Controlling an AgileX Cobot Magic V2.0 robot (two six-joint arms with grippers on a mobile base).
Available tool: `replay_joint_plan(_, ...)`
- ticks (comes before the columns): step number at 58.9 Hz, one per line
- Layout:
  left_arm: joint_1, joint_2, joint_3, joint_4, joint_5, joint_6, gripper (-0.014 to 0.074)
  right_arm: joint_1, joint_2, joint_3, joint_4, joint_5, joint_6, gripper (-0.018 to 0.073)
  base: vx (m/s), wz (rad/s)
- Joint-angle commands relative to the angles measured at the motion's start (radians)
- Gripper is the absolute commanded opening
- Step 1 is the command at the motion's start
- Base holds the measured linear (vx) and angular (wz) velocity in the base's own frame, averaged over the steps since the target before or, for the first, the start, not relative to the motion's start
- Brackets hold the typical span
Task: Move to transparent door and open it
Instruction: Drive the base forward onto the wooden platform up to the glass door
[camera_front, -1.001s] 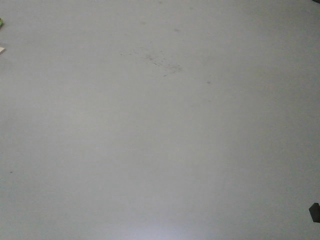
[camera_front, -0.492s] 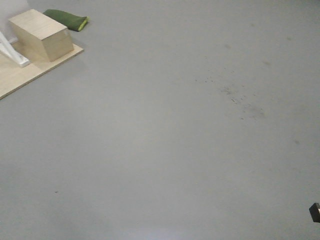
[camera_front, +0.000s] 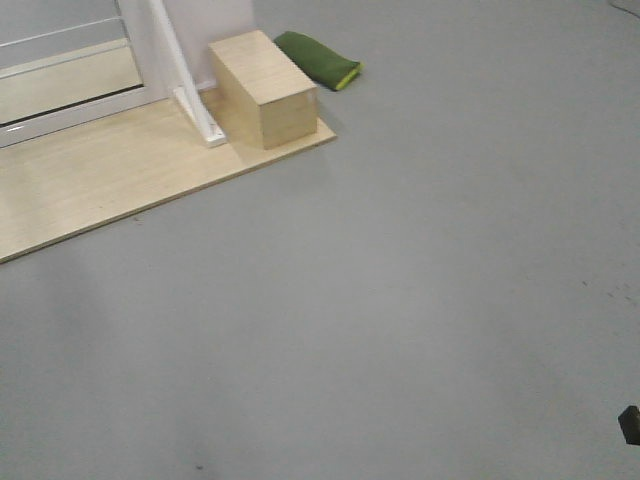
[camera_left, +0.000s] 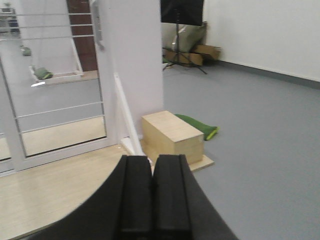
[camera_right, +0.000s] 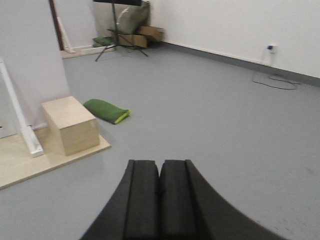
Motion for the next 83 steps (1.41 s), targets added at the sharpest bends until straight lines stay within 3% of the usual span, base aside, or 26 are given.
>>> replay_joint_plan(1,-0.003,-0.011,0.031,-0.007,-0.085,-0.001,-0.0006,-0.004,-0.013,0.012,-0.008,-0.085,-0.007,-0.0008,0.7,0.79)
replay_joint_plan(41,-0.003,-0.011,0.031,-0.007,-0.085,-0.001,-0.0006,-0.004,-0.013,0.012,-0.008,-0.078,-0.007,-0.0008,0.69,0.68)
replay_joint_plan(83,-0.003,-0.011,0.031,-0.007,-0.085,-0.001,-0.0006,-0.004,-0.013,0.012,-0.008,-0.078,-0.007,-0.0008,0.6,0.12)
